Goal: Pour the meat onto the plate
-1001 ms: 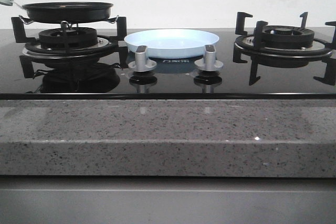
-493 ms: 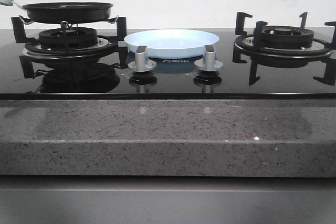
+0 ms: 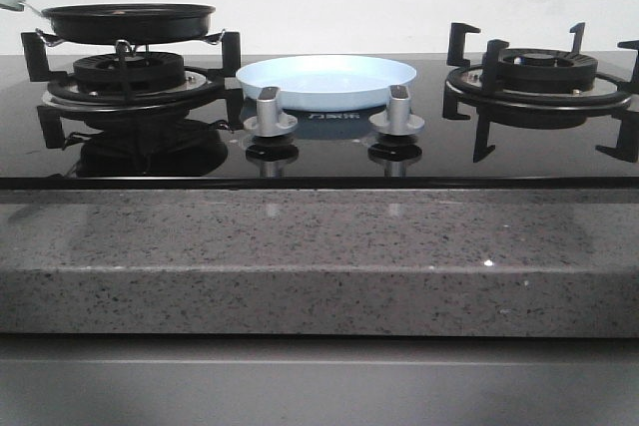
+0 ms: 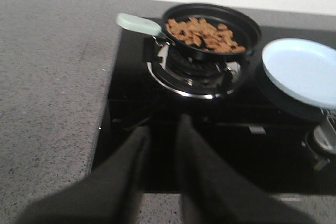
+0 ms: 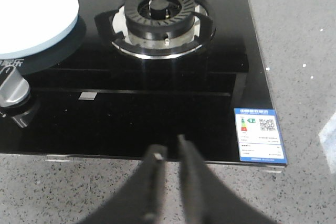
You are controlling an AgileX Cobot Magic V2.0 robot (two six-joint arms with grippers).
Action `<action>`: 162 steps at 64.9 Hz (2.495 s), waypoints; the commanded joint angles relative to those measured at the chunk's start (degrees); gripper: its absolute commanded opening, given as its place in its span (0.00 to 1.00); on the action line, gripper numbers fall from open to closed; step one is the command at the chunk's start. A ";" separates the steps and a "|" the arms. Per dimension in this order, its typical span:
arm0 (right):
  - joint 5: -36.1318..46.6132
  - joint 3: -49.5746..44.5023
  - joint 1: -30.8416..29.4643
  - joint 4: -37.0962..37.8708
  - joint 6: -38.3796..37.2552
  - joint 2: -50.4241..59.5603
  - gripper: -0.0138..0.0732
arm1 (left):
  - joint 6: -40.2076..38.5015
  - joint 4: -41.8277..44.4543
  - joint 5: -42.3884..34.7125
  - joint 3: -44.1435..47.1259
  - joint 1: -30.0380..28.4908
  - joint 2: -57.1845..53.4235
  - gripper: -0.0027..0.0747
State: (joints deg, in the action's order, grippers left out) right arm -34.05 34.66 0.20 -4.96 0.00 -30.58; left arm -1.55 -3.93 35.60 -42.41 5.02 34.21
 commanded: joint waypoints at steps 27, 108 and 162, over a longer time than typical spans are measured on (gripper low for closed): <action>-9.85 15.31 5.05 -9.49 7.01 -11.76 0.74 | 0.19 3.30 -3.87 -2.02 6.80 1.35 0.58; -17.90 75.03 13.62 -9.42 10.50 -79.93 0.59 | 0.19 3.19 -3.98 -2.02 6.80 1.35 0.44; -23.27 85.15 13.62 -7.34 10.50 -90.53 0.43 | 0.19 2.87 -3.98 -2.02 6.80 1.35 0.44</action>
State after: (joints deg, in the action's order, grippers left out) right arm -57.65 117.88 13.94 -12.31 9.73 -124.58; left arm -1.46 -0.73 35.88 -42.41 11.43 35.17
